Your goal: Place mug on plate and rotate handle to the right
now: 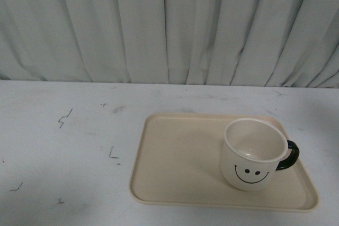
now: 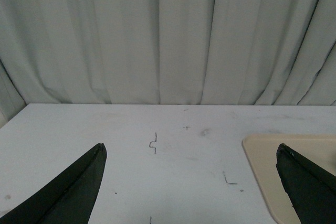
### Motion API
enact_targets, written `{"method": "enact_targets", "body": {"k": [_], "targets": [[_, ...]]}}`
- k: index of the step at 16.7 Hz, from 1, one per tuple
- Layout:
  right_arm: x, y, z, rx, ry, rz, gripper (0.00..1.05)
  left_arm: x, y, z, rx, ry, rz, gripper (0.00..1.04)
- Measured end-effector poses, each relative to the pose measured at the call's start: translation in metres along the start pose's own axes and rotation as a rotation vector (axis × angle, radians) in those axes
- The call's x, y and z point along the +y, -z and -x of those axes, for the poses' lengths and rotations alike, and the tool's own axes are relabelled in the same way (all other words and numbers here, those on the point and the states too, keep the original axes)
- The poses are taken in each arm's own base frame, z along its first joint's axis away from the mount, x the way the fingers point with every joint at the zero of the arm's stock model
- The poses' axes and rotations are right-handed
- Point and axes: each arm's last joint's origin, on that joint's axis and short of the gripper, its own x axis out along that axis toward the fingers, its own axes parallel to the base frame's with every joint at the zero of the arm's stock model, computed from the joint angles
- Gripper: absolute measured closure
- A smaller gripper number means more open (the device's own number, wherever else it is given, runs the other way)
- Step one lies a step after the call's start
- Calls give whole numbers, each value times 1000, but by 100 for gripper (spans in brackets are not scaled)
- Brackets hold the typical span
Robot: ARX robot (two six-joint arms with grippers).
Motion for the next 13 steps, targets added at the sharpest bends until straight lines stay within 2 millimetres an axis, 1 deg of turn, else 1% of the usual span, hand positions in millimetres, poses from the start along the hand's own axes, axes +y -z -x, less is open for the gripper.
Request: {"method": "enact_targets", "body": {"k": [1, 2, 3, 5, 7, 8, 10, 12, 13], "targets": [[-1, 9, 14, 18, -9, -15, 83, 0, 0, 0, 0, 0, 0, 7], [-2, 22, 30, 58, -25, -25, 95, 0, 0, 0, 0, 0, 0, 7], [-4, 30, 43, 79, -28, -29, 102, 0, 0, 0, 0, 0, 0, 7], [-12, 30, 64, 51, -8, -35, 103, 0, 0, 0, 0, 0, 0, 7], [-22, 37, 84, 59, -20, -36, 103, 0, 0, 0, 0, -1, 0, 7], [-23, 41, 93, 70, -9, -36, 103, 0, 0, 0, 0, -1, 0, 7], [-23, 42, 109, 58, -14, -37, 103, 0, 0, 0, 0, 0, 0, 7], [-23, 45, 121, 62, -14, -37, 103, 0, 0, 0, 0, 0, 0, 7], [-23, 48, 126, 23, -13, -37, 103, 0, 0, 0, 0, 0, 0, 7]]}}
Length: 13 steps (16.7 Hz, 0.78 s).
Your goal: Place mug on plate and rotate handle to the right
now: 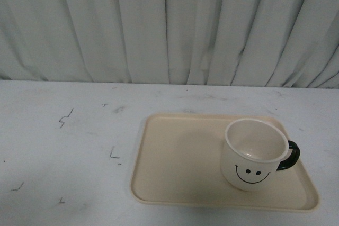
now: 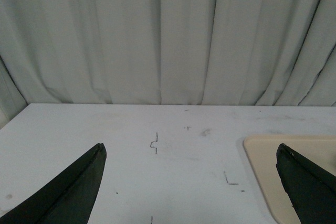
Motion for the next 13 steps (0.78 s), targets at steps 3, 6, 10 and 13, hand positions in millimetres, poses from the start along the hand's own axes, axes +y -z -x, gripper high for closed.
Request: {"method": "enact_targets", "body": {"k": [3, 6, 10, 13], "targets": [[0, 9, 13, 52, -1, 0, 103, 0, 0, 0, 0, 0, 0, 7], [0, 4, 20, 27, -1, 0, 103, 0, 0, 0, 0, 0, 0, 7], [0, 0, 32, 19, -1, 0, 103, 0, 0, 0, 0, 0, 0, 7], [0, -1, 38, 15, -1, 0, 103, 0, 0, 0, 0, 0, 0, 7]]}}
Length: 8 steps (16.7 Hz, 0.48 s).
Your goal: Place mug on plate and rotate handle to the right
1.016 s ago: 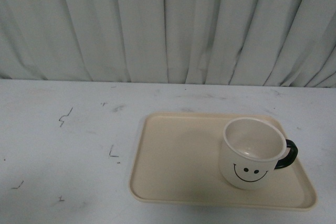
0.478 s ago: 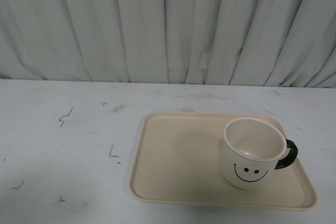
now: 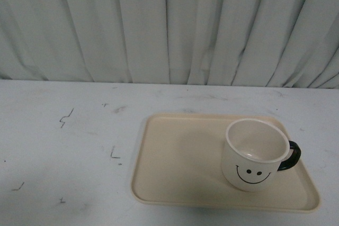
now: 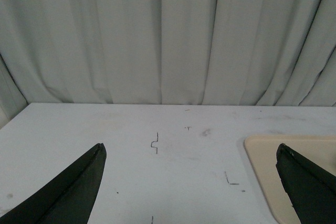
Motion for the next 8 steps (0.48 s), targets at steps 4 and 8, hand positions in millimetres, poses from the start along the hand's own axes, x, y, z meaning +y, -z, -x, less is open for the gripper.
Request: {"method": "enact_targets", "body": {"k": [4, 8], "targets": [[0, 0, 6, 1, 0, 0, 103, 0, 0, 0, 0, 0, 0, 7], [0, 0, 10, 0, 0, 0, 103, 0, 0, 0, 0, 0, 0, 7]]}}
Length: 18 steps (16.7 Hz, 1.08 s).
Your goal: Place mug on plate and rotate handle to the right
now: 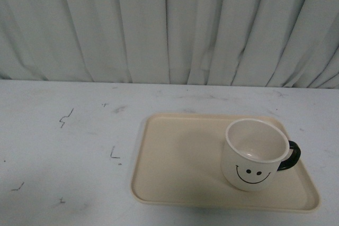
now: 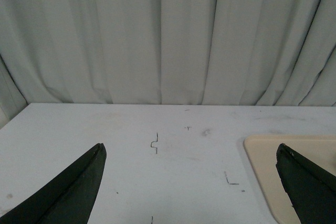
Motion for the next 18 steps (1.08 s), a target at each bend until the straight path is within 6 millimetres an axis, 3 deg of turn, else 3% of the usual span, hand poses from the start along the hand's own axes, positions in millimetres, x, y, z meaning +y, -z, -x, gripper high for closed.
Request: {"method": "enact_targets", "body": {"k": [10, 11, 18], "targets": [[0, 4, 16, 16, -2, 0, 103, 0, 0, 0, 0, 0, 0, 7], [0, 3, 16, 10, -2, 0, 98, 0, 0, 0, 0, 0, 0, 7], [0, 3, 16, 10, -2, 0, 33, 0, 0, 0, 0, 0, 0, 7]]}}
